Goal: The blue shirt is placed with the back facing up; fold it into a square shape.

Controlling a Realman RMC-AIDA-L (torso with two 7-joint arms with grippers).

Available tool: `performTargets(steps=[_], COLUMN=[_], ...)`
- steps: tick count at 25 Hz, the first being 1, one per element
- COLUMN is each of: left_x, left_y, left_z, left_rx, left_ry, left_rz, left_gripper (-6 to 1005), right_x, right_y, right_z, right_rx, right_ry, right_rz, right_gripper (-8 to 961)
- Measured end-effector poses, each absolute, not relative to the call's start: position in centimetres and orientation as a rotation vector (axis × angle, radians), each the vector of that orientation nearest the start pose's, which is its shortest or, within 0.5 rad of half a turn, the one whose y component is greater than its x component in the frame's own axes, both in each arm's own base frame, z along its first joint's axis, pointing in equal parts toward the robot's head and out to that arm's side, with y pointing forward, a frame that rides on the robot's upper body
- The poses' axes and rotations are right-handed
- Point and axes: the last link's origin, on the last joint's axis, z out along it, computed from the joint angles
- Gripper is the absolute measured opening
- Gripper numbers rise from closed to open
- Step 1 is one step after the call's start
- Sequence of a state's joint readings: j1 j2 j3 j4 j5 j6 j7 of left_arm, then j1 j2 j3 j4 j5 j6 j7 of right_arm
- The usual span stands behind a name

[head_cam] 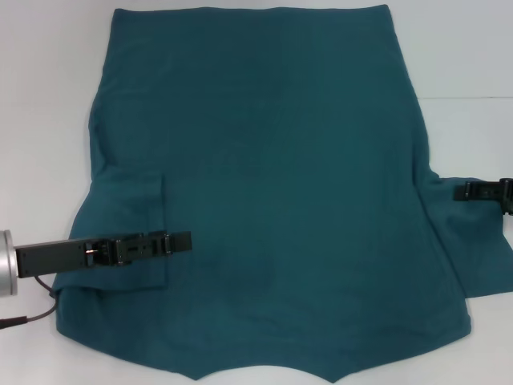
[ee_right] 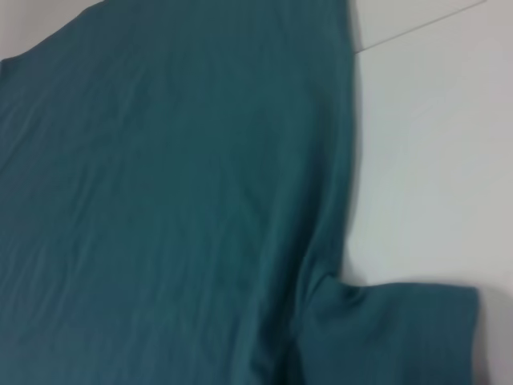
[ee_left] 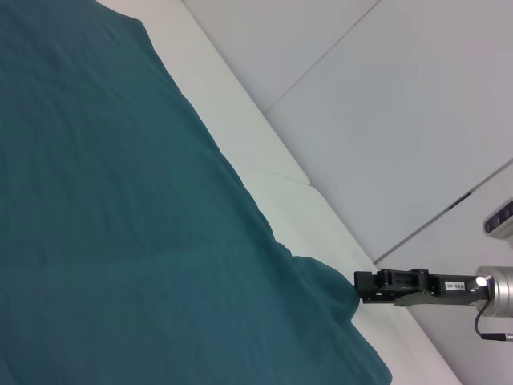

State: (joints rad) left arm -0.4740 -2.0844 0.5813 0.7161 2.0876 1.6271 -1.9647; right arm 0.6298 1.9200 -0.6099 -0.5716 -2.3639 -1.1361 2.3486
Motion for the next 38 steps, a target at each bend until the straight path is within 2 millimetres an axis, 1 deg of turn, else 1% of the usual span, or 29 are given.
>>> performTargets(steps=[4,10,15,26,31,34,37,38], left_x=[-28.3,-28.2,-28.2,-28.0,-28.0,-28.1,-28.4,-28.4], left_y=[31.2,31.2,31.2,31.5,31.5,31.5,31.4,31.4], left_z=[1.5,1.7,1.7,1.9,2.1,2.2,2.4,2.5], left_rx=[-2.49,-2.487,-2.478,-2.48,-2.476,-2.47,-2.445,-2.439], left_ry=[-1.477,-1.472,-1.478,-1.474,-1.475,-1.476,-1.483,-1.485], left_rz=[-0.796,-0.82,-0.827,-0.831,-0.83,-0.836,-0.852,-0.856], left_gripper=[853,853,853,853,853,853,852,852], right_x=[33.5,33.4,33.5,33.6,33.6,33.4,33.3,33.2], right_y=[39.0,39.1,39.2,39.3,39.4,39.7,40.5,40.7], right_z=[5.8,5.8,5.9,6.0,5.8,5.6,5.9,5.9], right_rx=[-1.959,-1.957,-1.954,-1.947,-1.957,-1.974,-1.975,-1.978], right_ry=[1.693,1.699,1.687,1.675,1.652,1.611,1.535,1.512], right_rz=[0.336,0.335,0.319,0.315,0.287,0.238,0.184,0.16], right_gripper=[854,840,603,348,110,60,10,11])
